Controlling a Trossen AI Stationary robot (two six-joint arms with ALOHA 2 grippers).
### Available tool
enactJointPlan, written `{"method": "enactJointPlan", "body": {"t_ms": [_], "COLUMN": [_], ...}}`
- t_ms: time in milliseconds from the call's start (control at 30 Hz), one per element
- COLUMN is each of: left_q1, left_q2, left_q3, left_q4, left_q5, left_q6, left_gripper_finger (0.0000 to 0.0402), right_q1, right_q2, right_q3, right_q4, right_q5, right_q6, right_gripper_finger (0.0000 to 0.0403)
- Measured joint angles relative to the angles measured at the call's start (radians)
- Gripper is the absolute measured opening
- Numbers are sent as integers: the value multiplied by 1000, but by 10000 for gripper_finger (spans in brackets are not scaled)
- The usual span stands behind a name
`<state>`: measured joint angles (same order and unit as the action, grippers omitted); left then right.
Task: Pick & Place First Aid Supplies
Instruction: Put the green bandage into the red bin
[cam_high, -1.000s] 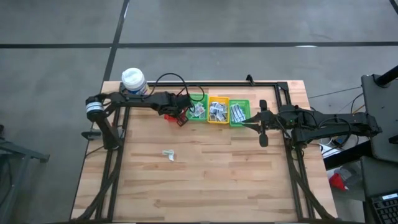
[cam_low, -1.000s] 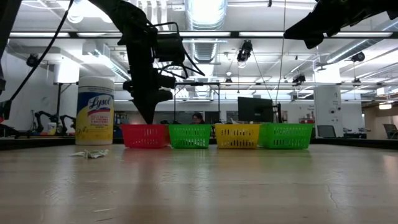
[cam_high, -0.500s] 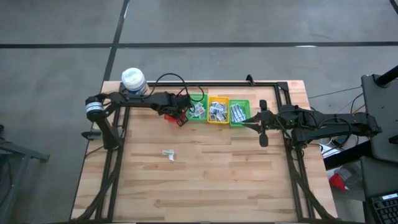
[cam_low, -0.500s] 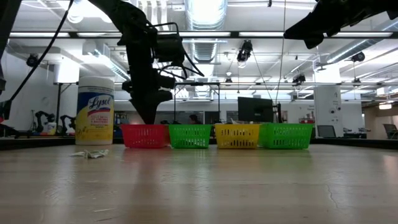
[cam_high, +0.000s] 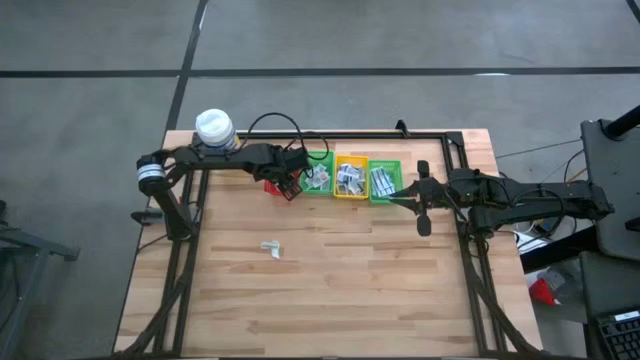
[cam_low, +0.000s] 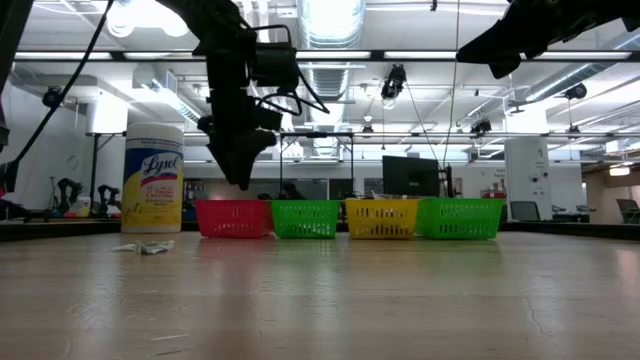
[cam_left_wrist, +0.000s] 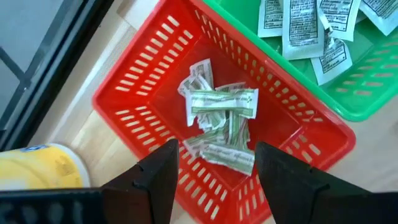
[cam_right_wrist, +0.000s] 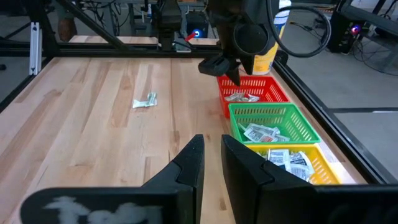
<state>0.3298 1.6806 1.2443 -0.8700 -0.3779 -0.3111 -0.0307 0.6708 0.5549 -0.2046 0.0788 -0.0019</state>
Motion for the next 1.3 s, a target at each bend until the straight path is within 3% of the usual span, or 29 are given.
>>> {"method": "enactJointPlan", "body": {"t_ms": [167,633,1067,1300], "left_q1": [-6,-143,-347,-436], "left_q2": [0,-2,-2,-2], "left_q3": [67,201,176,106], "left_q4": [-90,-214,-230,-228], "left_q5": [9,232,332,331], "left_q6": [-14,-126,-445,-430], "left_gripper_finger": [207,207,207,207], "right_q1": [0,0,0,0], "right_q2": [0,0,0,0], "right_q3": [0,0,0,0], "right_q4": [0,0,0,0], "right_q5": [0,0,0,0], "right_q6": [0,1,0,0], "right_gripper_finger": [52,52,52,52]}}
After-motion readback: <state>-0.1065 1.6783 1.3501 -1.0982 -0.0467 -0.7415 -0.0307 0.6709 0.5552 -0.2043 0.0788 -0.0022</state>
